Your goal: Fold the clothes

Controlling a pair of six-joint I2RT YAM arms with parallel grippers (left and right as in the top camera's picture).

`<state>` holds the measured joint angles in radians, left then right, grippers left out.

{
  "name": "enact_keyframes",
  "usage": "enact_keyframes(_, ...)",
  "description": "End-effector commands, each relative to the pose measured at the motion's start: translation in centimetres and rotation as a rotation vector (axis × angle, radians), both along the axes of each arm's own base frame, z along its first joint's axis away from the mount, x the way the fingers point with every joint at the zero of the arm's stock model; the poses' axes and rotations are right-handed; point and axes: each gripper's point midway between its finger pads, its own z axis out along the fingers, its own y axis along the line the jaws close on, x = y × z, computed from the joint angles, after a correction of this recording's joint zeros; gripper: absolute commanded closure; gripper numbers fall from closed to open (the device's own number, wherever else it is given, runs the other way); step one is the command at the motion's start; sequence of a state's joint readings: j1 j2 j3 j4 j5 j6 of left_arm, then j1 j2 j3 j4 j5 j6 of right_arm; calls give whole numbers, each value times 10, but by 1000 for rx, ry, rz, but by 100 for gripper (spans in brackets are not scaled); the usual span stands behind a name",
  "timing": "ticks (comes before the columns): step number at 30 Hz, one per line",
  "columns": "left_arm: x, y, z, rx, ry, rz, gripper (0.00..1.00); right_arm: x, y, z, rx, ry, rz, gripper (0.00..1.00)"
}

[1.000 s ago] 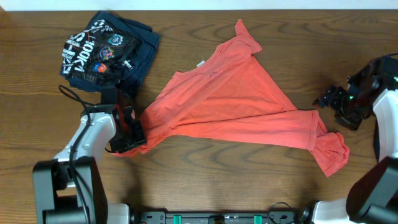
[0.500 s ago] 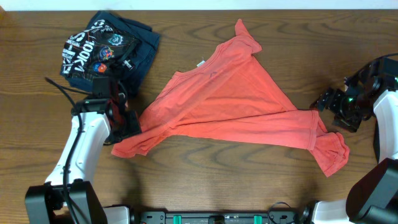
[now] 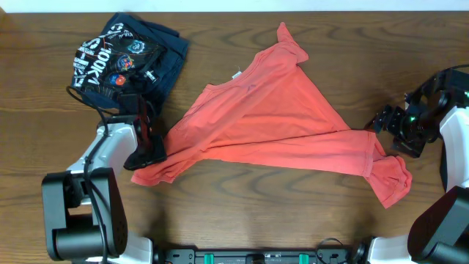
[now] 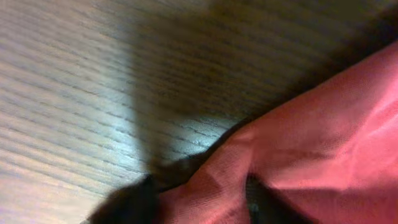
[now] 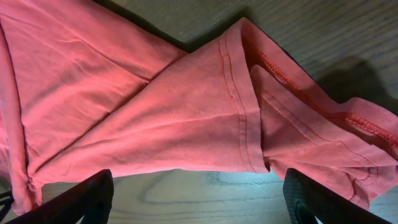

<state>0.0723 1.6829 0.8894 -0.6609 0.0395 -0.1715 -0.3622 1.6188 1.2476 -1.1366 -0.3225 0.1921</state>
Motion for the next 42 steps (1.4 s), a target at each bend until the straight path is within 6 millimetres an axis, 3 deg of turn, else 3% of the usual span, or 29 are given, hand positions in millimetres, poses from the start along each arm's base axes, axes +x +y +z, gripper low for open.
enact_keyframes(1,-11,-5,-4,-34,46,-15,87,-2,4,-1,10,-1,21,14)
enact_keyframes(2,-11,-7,-2,-48,44,-16,94,-2,4,-1,10,0,21,14)
enact_keyframes(6,0,-8,23,-66,9,-13,94,-5,4,-5,9,9,21,14)
enact_keyframes(15,52,15,153,-22,-355,35,94,-34,14,-39,38,103,20,16)
enact_keyframes(19,54,15,183,-9,-457,31,94,-53,22,-58,64,156,20,20)
enact_keyframes(23,53,15,194,-5,-496,30,94,-69,43,-71,148,177,50,22)
enact_keyframes(28,52,15,194,-5,-493,30,94,-78,77,-81,247,147,154,25)
enact_keyframes(35,49,15,193,-7,-479,30,94,-68,94,-102,209,59,235,27)
enact_keyframes(37,48,15,192,-7,-474,30,94,-65,98,-101,221,44,242,38)
enact_keyframes(39,47,14,192,-8,-471,30,94,-65,101,-99,243,42,243,41)
enact_keyframes(41,47,14,191,-8,-470,30,94,-73,100,-99,239,77,239,40)
enact_keyframes(42,47,14,191,-8,-470,30,94,-77,98,-100,229,98,236,34)
